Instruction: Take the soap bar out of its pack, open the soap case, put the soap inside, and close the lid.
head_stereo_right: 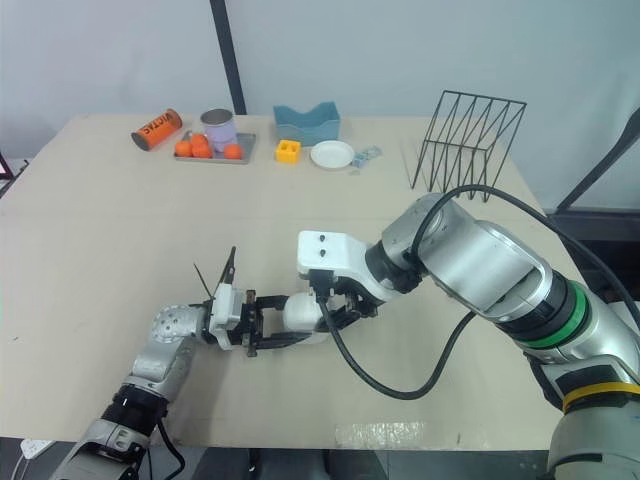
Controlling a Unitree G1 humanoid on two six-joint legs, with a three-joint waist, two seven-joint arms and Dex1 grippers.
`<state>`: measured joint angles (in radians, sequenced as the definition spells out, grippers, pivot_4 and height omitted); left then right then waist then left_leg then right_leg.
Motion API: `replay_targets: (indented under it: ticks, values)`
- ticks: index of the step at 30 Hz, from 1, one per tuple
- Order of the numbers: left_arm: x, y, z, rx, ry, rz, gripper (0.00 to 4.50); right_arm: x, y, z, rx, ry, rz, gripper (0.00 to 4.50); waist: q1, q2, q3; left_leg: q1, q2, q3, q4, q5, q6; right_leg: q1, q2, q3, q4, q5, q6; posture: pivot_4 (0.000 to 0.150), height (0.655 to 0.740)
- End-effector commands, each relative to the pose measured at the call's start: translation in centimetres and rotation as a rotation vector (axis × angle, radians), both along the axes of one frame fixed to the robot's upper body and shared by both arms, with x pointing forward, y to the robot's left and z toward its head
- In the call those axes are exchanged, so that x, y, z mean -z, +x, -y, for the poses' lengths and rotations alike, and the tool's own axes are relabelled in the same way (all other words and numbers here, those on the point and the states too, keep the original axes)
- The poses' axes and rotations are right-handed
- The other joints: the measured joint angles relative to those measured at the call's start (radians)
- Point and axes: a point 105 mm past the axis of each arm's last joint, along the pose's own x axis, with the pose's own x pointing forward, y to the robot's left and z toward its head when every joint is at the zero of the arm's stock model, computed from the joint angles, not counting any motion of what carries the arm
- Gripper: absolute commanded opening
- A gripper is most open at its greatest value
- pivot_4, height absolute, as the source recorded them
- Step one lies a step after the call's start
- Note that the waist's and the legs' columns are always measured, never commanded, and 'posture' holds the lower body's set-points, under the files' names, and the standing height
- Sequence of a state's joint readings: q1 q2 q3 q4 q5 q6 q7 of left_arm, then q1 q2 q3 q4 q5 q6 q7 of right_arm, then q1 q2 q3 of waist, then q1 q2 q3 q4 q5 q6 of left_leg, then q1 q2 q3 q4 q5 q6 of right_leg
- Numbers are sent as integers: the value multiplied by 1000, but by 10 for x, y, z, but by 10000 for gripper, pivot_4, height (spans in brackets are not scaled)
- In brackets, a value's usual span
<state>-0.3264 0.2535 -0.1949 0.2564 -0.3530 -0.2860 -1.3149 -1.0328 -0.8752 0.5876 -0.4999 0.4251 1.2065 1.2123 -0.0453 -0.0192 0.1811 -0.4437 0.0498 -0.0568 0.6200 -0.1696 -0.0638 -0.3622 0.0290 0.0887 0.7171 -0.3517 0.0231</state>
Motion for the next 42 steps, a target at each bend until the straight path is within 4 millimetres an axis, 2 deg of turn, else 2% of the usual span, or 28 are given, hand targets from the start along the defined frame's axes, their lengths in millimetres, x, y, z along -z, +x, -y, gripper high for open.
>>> replay_targets:
  ticks: [1, 19, 23, 32, 42]
  values:
    - [-9, 3, 1, -10, -23, 34, 19381, 0, -6, -1, -16, -18, -8, 19325, 0, 0, 0, 0, 0, 0, 0, 0, 0, 0, 0, 0, 0, 0, 0, 1500, 7400]
    - [-11, 7, 5, -18, -19, 42, 19381, 1, -8, -2, -50, -52, -5, 19325, 0, 0, 0, 0, 0, -1, 0, 0, 0, 1, -1, -2, 0, 0, 0, 1500, 7400]
    - [-12, 7, 6, -17, -21, 43, 19381, 4, -4, 3, -35, -76, 4, 19325, 0, 0, 0, 0, -1, -2, 0, 0, 0, 1, -1, -2, 0, 0, 0, 1500, 7400]
    - [-14, 8, 8, -19, -26, 46, 19381, 0, -3, -6, -42, -67, 6, 19325, 0, 0, 0, 0, -1, -2, 0, 0, -1, 1, -1, -3, 0, 0, 0, 1500, 7400]
    - [-13, 8, 6, -27, -30, 45, 19381, 7, 0, 2, -18, -97, 5, 19325, 0, 0, 0, 0, -1, -2, 0, 0, -1, 1, -1, -3, 0, 0, 0, 1500, 7400]
